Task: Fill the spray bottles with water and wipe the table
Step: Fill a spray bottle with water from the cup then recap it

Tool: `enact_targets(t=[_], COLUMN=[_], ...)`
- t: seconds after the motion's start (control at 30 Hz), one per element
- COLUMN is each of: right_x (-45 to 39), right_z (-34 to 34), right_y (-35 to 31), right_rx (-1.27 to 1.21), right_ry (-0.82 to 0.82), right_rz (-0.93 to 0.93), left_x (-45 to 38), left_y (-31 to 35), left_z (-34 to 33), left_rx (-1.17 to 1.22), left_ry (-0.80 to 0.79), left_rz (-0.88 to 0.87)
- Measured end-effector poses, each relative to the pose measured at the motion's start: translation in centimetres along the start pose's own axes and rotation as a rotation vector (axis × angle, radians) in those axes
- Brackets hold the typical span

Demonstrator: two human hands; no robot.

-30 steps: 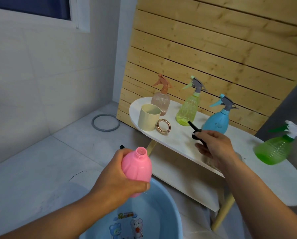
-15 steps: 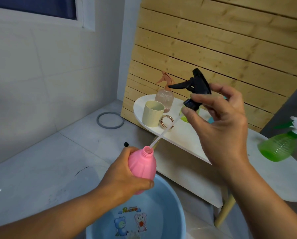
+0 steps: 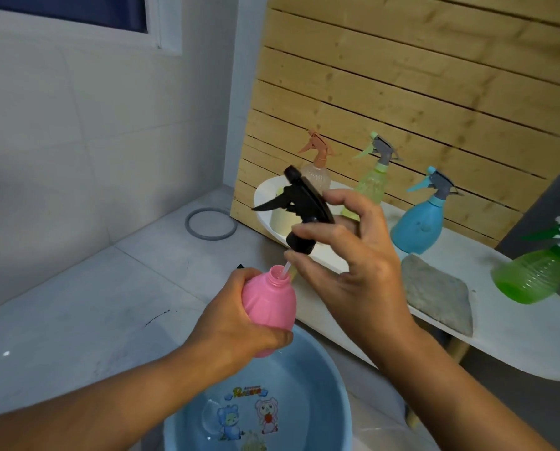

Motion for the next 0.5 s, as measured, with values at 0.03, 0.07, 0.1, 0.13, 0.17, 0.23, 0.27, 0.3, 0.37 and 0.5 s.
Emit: enact_targets(t=[0.03,0.07,0.1,0.13,0.17,0.23,0.27,0.3,0.37,0.5], right_x=[0.1,0.3,0.4,0.4,0.6,0.8,1.0,1.1,1.3,1.3], right_z=[-0.3,-0.6,-0.8,-1.0,-1.1,-1.5,-1.7,-2.0,-2.5,-2.8], right_y=[0.0,0.1,0.2,0.3,0.4,0.7,1.0,1.3,2.1,2.9], right_rx=[-0.029,-0.060,-0.086,-0.104,-0.115,-0.138,-0.172,-0.233,-0.400,-0.563], right_ry=[-0.022,-0.042,-0.059,-0.076,-0.089,-0.109,-0.125,-0.147,-0.204,-0.337], right_rz=[-0.001,-0.005,-0.010,-0.016,-0.020,-0.025,-0.047,-0.096,-0.222,-0.308], left_x=[-0.1,-0.1,-0.1,-0.2,-0.1,0.0,0.1,0.1,0.3,0.6], left_y=[0.1,0.2,0.3,0.4,0.4,0.5,0.5,0.5,0.6,0.4], left_z=[0.1,0.1,0.1,0.1,0.1,0.2,0.2,0.2,0.2,0.0], left_rx=[-0.001,0.000,0.004,0.006,0.006,0.007,0.011,0.015,0.023,0.033], left_ry=[0.004,0.004,0.003,0.002,0.002,0.002,0.001,-0.001,-0.006,-0.018], left_rz=[-0.006,-0.011,-0.014,-0.017,-0.019,-0.019,-0.019,-0.018,-0.016,-0.008])
Point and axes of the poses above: each hand's wrist, its own x-axis away from the middle knuckle, its own z-axis out of the back of the hand, y = z × x, the point moved 6 cm from there along -x, towards the middle knuckle, and after that the axes turned 6 degrees about -y, right-handed, at the moved point
